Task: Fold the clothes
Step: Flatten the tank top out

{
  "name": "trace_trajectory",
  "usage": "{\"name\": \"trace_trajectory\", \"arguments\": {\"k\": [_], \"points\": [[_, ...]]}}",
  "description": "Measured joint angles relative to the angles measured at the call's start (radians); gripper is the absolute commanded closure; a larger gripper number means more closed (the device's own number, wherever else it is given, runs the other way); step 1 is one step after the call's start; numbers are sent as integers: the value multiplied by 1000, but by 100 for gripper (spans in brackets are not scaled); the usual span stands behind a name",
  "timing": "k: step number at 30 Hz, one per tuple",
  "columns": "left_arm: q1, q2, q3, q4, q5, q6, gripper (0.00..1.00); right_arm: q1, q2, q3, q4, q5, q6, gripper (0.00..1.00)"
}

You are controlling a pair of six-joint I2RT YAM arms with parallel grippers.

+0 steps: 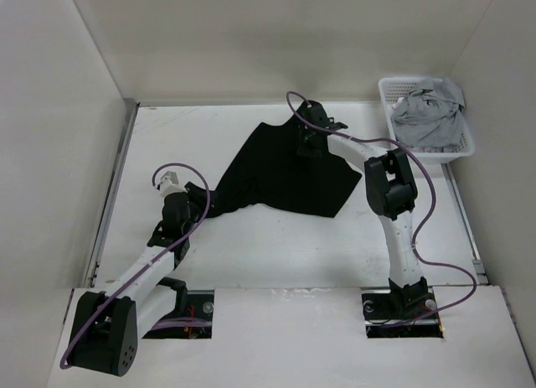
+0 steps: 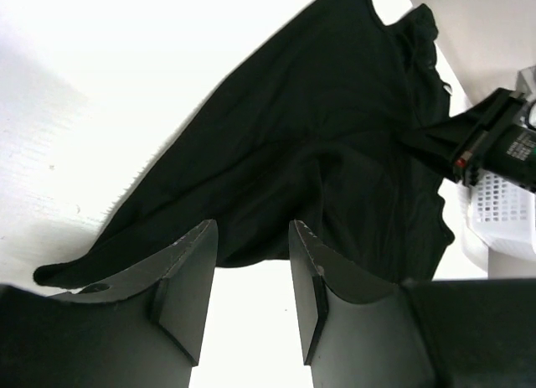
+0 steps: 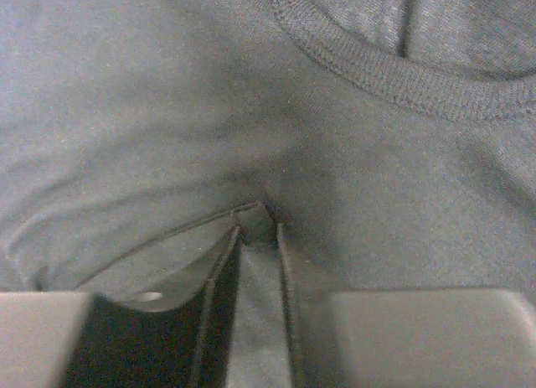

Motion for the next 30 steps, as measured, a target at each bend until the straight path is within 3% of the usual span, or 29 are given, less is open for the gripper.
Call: {"name": "trace_trajectory", "arguments": {"k": [7,14,24,30], "points": [[4,26,-9,34,14,-2,62,0,17,21,-20,12,-3,92],[4,33,-9,54,18,-2,62,9,-67,-98,61,64,-3,94],[0,39,-9,55,32,-5,63,100,-549,-523,227,103,-6,93],[-13,27,-9,47,34,-19,64,357,-840,-893,283,119,8,97]]}}
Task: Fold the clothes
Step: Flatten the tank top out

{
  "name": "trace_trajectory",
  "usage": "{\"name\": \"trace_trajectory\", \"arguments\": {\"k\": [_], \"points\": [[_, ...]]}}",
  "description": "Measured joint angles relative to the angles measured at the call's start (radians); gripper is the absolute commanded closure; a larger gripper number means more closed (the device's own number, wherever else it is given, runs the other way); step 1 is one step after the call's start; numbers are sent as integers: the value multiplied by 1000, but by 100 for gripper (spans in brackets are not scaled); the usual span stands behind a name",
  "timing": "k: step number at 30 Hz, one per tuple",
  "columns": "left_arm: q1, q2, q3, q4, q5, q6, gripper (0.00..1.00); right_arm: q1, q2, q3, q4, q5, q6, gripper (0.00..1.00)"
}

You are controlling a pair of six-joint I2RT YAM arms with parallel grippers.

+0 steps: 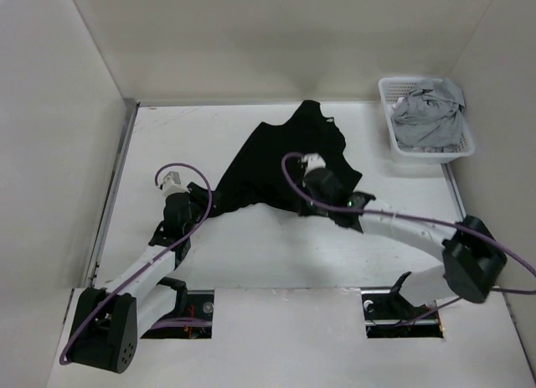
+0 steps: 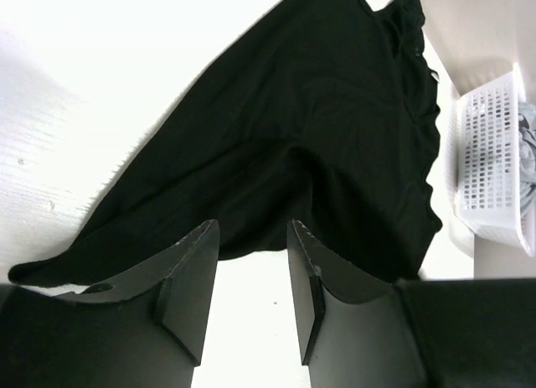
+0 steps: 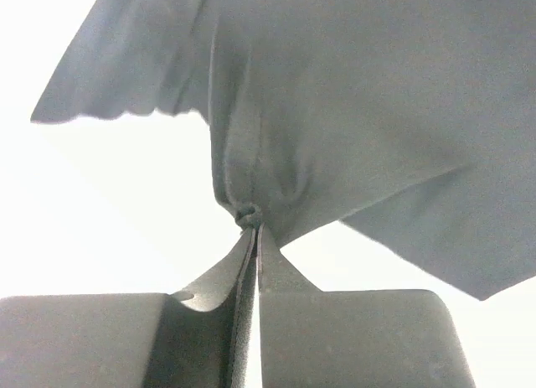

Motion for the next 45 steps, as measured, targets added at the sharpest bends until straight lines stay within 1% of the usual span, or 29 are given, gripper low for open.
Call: {"name": "trace_trajectory", "arguments": {"k": [3,5,6,8,10,11,14,15,17,20,23,25,27,29,32,37,39,42,45], "points": [[-6,-33,2,-20,-3,-3,65,193,-148,-153,-47,-13,42,97],[-6,-55,10,-37,-11,-3,65,307,-245,-214,-103,-24,89,95],[-6,-64,16,-49,-16,-3,65,347,-282,-231,-129,-24,115,92],[-4,-91,31,-82,-34,3,65,410,-342,-256,-187,-16,175,90],[-1,-124,44,-121,-56,10,66,441,-380,-273,-249,10,237,86],[3,-143,50,-145,-68,15,66,445,-395,-282,-281,27,266,82],[16,-209,57,-224,-109,31,67,422,-443,-311,-354,88,332,55],[19,-231,59,-255,-124,36,68,403,-464,-321,-369,105,344,51],[26,-265,63,-312,-154,49,68,346,-497,-331,-376,130,351,44],[29,-276,69,-367,-185,62,68,194,-493,-333,-309,147,332,41],[3,-228,81,-381,-202,69,69,8,-405,-333,-177,138,306,47],[-33,-177,93,-383,-209,75,69,-119,-301,-331,-79,118,293,56],[-62,-134,104,-382,-213,82,71,-222,-184,-317,-16,101,285,60],[-79,-111,108,-381,-217,87,75,-291,-72,-291,18,88,278,61],[-81,-107,108,-382,-227,92,80,-327,33,-239,40,77,271,61],[-76,-106,108,-380,-230,95,81,-342,165,-123,60,57,255,84],[-76,-106,108,-379,-227,95,80,-350,219,-60,51,44,244,90],[-71,-106,107,-377,-219,95,77,-377,319,63,28,16,230,95],[-62,-99,104,-372,-211,93,77,-426,431,235,-11,-13,210,96]]}}
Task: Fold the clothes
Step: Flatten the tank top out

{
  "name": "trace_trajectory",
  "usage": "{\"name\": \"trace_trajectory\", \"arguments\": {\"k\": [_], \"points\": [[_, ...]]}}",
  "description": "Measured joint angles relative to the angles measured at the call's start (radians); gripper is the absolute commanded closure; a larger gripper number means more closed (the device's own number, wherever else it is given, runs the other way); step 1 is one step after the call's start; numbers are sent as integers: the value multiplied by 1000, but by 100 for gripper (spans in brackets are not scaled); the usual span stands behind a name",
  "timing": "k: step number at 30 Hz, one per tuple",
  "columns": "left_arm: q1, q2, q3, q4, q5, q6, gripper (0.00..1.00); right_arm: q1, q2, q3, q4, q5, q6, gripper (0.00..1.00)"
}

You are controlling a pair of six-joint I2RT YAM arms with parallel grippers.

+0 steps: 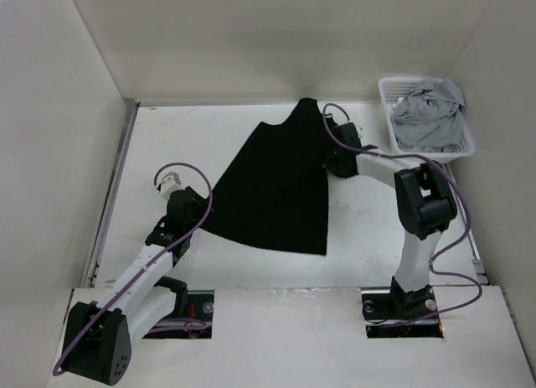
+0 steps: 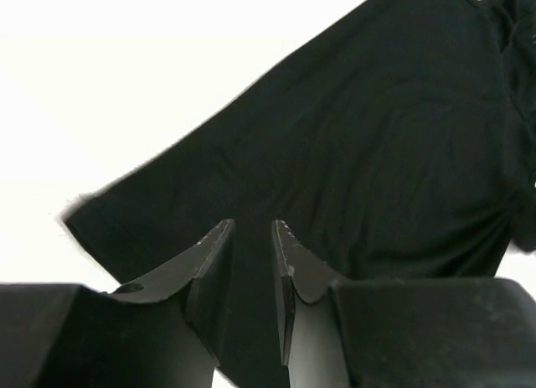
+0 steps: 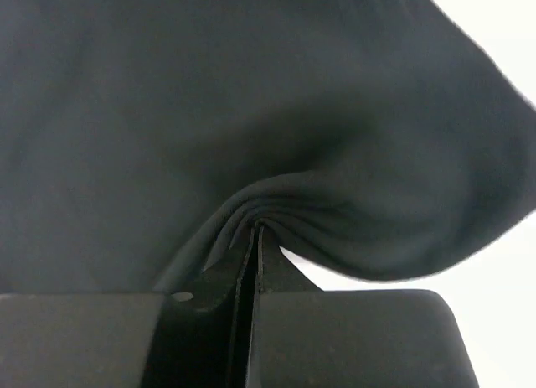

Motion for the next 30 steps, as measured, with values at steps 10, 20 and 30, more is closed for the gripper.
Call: {"name": "trace_trajectory", "arguments": {"k": [10,20,30], "points": [[3,56,-12,-16,15,-12,70,-144,202,417,-33,-46,-65,50],[-163,215,-10,-14,18,-13,67,-99,-318,-171,111,-36,-50,53],[-157,172,-37,-30,10,-23,70,-15,-649,-558,177,-9,9,52]]}}
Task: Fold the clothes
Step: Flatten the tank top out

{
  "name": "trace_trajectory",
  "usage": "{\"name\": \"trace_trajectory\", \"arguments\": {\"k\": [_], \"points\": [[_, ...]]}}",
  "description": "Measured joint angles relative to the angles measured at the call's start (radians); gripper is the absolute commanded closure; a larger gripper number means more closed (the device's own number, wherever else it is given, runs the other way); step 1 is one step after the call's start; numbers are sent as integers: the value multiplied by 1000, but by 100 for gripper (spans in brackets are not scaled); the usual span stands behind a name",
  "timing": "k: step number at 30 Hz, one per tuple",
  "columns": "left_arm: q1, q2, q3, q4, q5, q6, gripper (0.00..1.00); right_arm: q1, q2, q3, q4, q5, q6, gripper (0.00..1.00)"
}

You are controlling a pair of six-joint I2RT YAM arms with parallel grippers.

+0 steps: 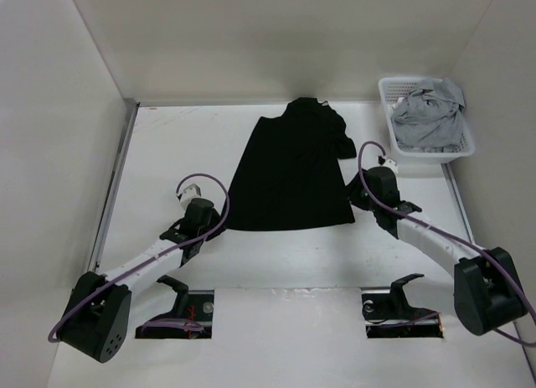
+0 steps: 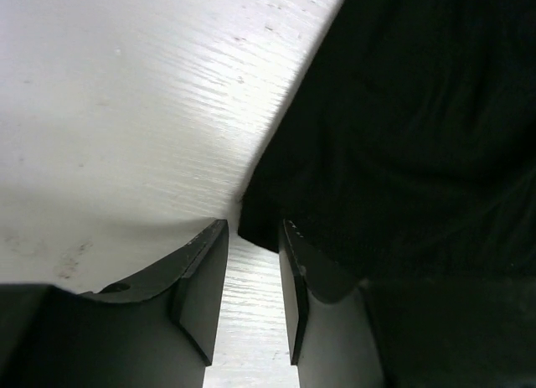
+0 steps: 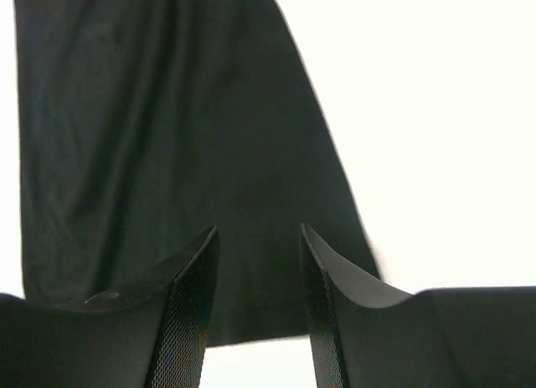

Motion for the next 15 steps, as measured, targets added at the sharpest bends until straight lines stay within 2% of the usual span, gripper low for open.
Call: {"name": "trace_trajectory", "arguments": {"k": [8,12,15], "points": [[28,3,-14,34,-6,-5,74,0,-72,-93,-2,17,23,52],[28,37,-14,75,8,-2,92,1,-80,-105,-10,29,31,50],[39,32,-14,73,31,4,98,1,-100,-109,-31,43,34,49]]}}
